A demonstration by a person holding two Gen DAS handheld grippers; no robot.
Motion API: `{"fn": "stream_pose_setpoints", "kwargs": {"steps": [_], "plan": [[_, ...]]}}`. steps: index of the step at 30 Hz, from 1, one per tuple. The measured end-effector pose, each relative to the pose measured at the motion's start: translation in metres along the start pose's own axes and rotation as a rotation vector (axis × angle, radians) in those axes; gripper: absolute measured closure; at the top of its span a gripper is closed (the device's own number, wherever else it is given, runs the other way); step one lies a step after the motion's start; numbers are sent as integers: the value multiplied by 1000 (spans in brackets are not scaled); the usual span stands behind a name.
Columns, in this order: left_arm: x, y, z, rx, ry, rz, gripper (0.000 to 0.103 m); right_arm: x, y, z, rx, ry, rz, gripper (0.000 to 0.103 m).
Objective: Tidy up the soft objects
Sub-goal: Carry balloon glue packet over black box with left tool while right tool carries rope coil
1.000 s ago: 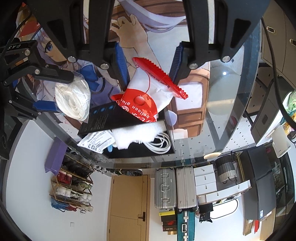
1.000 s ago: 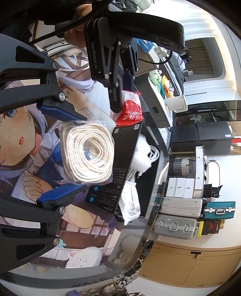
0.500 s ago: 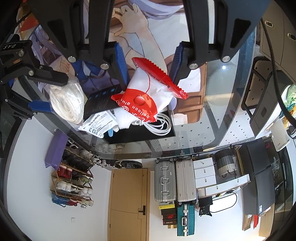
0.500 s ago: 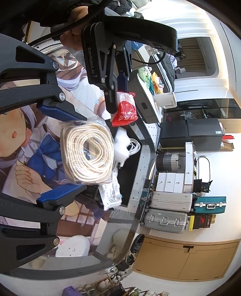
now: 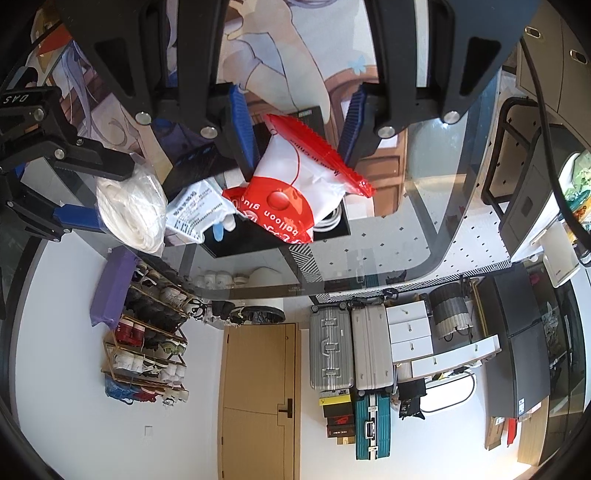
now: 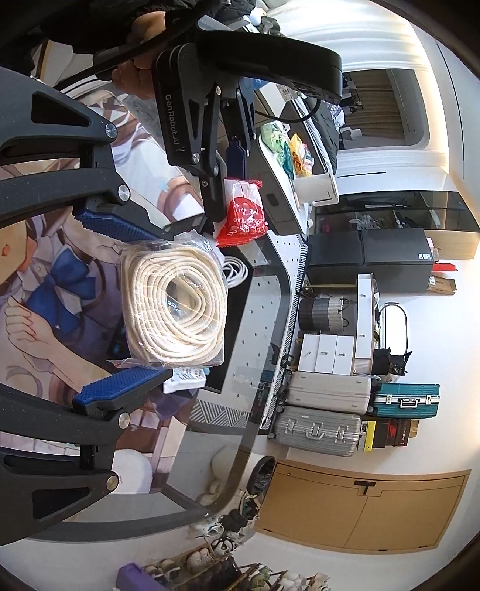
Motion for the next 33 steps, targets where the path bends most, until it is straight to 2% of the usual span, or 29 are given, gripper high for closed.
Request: {"fn": "stream_pose_setpoints", "kwargs": {"steps": [23, 33], "plan": [[19, 40, 10, -4, -1, 30, 61, 22, 43, -19, -27, 24, 21, 39], [24, 56, 12, -7, 1, 40, 61, 26, 68, -19, -44, -8, 41, 39]]}}
Point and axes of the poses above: each gripper's, at about its wrist camera, not at the fingertips, and y roughly the way its jaws point, z to its left, x to its top, the point moved 7 cm from there along y, roughly the way its jaws point, and after that the axes turned 11 degrees about -x, right-handed, at the moved point
